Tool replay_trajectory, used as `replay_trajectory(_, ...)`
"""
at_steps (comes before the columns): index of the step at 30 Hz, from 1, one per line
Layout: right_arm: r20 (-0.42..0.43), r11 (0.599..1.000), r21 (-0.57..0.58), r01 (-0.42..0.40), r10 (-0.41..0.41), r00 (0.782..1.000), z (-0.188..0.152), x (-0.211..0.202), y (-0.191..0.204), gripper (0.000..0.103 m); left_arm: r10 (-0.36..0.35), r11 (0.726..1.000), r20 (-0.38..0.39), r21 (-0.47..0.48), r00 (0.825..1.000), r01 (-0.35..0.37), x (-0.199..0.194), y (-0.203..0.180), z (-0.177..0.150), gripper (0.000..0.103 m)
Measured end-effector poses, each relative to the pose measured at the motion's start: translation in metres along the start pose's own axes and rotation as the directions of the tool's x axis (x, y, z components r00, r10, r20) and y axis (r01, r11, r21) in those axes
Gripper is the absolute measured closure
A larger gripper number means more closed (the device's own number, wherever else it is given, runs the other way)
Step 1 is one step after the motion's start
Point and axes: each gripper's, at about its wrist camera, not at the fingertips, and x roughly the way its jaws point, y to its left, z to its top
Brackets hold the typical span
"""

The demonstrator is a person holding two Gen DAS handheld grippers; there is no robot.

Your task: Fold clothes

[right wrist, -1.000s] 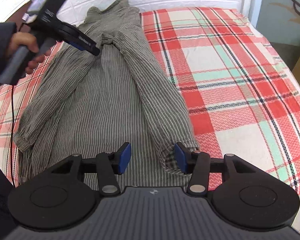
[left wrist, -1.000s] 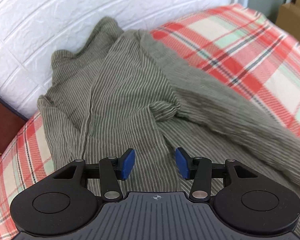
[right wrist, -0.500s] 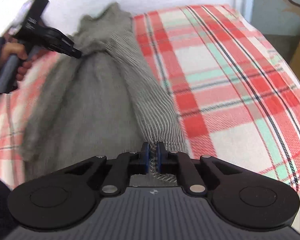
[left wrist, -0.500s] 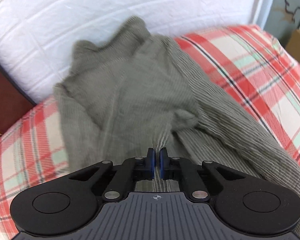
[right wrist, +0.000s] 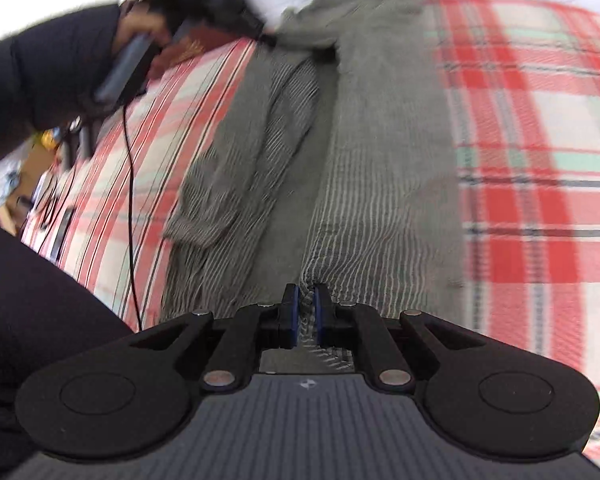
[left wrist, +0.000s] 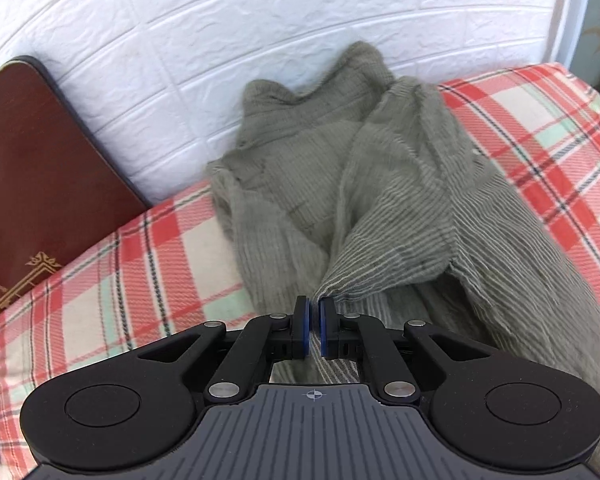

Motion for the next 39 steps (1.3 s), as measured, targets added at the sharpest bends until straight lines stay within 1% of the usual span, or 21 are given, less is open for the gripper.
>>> replay_trajectory(3,-0.052,0.999,-0.030,-0.011,0.010,0.999,0.000,0.025,0.005,0.093,0.018,1.000,-0.004,-0.006,1.000,-0.018,0.009,0.003,0.001,0.102)
replay_trajectory(4,-0.064,0.999,-0.038,-0.008,0.005,0.998,-0.001,0.031,0.007,0.090,0.016,1.000,-0.018,-0.003,1.000,-0.016,0.013,0.003,0.000,0.100)
replay_trajectory(5,-0.076,0.999,-0.047,-0.004,0.001,0.997,-0.002,0.037,0.008,0.088,0.014,1.000,-0.032,0.000,0.999,-0.014,0.018,0.003,0.000,0.093)
replay_trajectory(7,-0.091,0.998,-0.059,-0.005,-0.001,0.996,-0.003,0.043,0.010,0.080,0.017,1.000,-0.059,0.001,0.998,-0.017,0.024,0.003,-0.002,0.074)
replay_trajectory(9,-0.070,0.999,-0.046,-0.017,0.014,0.997,-0.007,0.033,0.009,0.077,0.025,1.000,-0.069,-0.007,0.997,-0.026,0.026,0.008,-0.003,0.062)
replay_trajectory(11,-0.025,0.999,0.001,-0.033,0.033,0.999,-0.011,0.013,0.003,0.074,0.003,0.999,-0.069,-0.031,0.998,-0.005,0.020,0.017,-0.005,0.057)
replay_trajectory(13,0.022,0.998,0.048,-0.043,0.042,0.999,-0.016,-0.008,-0.004,0.071,-0.028,0.998,-0.065,-0.060,0.998,0.024,0.011,0.026,-0.006,0.049)
replay_trajectory(15,0.066,0.995,0.101,-0.021,0.014,0.998,-0.022,-0.029,-0.015,0.070,-0.047,0.995,-0.046,-0.085,0.998,0.043,-0.003,0.034,-0.004,0.043)
replay_trajectory(17,0.092,0.989,0.147,0.021,-0.035,0.995,-0.027,-0.046,-0.026,0.070,-0.071,0.991,-0.032,-0.112,0.997,0.066,-0.018,0.039,-0.003,0.043)
replay_trajectory(19,0.097,0.979,0.193,0.061,-0.081,0.992,-0.035,-0.055,-0.039,0.068,-0.116,0.985,-0.021,-0.130,0.993,0.112,-0.033,0.038,-0.003,0.042)
replay_trajectory(21,0.093,0.967,0.243,0.079,-0.105,0.990,-0.041,-0.058,-0.053,0.068,-0.158,0.981,-0.019,-0.113,0.987,0.155,-0.047,0.030,-0.005,0.042)
replay_trajectory(23,0.100,0.959,0.277,0.060,-0.091,0.991,-0.041,-0.055,-0.065,0.068,-0.174,0.982,-0.011,-0.079,0.985,0.172,-0.059,0.018,-0.010,0.042)
replay_trajectory(26,0.099,0.954,0.299,0.016,-0.048,0.994,-0.048,-0.054,-0.080,0.068,-0.138,0.989,-0.023,-0.063,0.990,0.136,-0.068,0.005,-0.018,0.042)
replay_trajectory(28,0.078,0.956,0.292,-0.009,-0.014,0.997,-0.049,-0.047,-0.090,0.068,-0.165,0.980,-0.057,-0.123,0.985,0.157,-0.071,0.000,-0.027,0.042)
replay_trajectory(29,0.065,0.958,0.285,-0.020,0.001,0.998,-0.048,-0.043,-0.094,0.068,-0.184,0.974,-0.075,-0.150,0.980,0.171,-0.073,-0.003,-0.032,0.042)
replay_trajectory(30,0.055,0.962,0.271,-0.031,0.016,0.998,-0.046,-0.040,-0.096,0.068,-0.222,0.966,-0.101,-0.161,0.970,0.204,-0.073,-0.010,-0.039,0.042)
replay_trajectory(32,0.042,0.970,0.237,-0.054,0.045,0.998,-0.043,-0.035,-0.100,0.068,-0.265,0.956,-0.142,-0.171,0.954,0.240,-0.073,-0.029,-0.056,0.042)
replay_trajectory(33,0.036,0.972,0.226,-0.064,0.058,0.998,-0.042,-0.033,-0.101,0.068,-0.289,0.948,-0.168,-0.186,0.943,0.257,-0.072,-0.040,-0.066,0.042)
replay_trajectory(34,0.031,0.974,0.214,-0.075,0.070,0.997,-0.042,-0.032,-0.103,0.068,-0.320,0.937,-0.193,-0.213,0.928,0.279,-0.070,-0.050,-0.076,0.042)
replay_trajectory(36,0.021,0.977,0.192,-0.092,0.090,0.996,-0.041,-0.030,-0.106,0.068,-0.377,0.912,-0.242,-0.265,0.894,0.313,-0.063,-0.070,-0.097,0.042)
replay_trajectory(39,0.006,0.981,0.157,-0.113,0.113,0.994,-0.038,-0.027,-0.108,0.066,-0.421,0.878,-0.276,-0.362,0.864,0.312,-0.055,-0.091,-0.121,0.042)
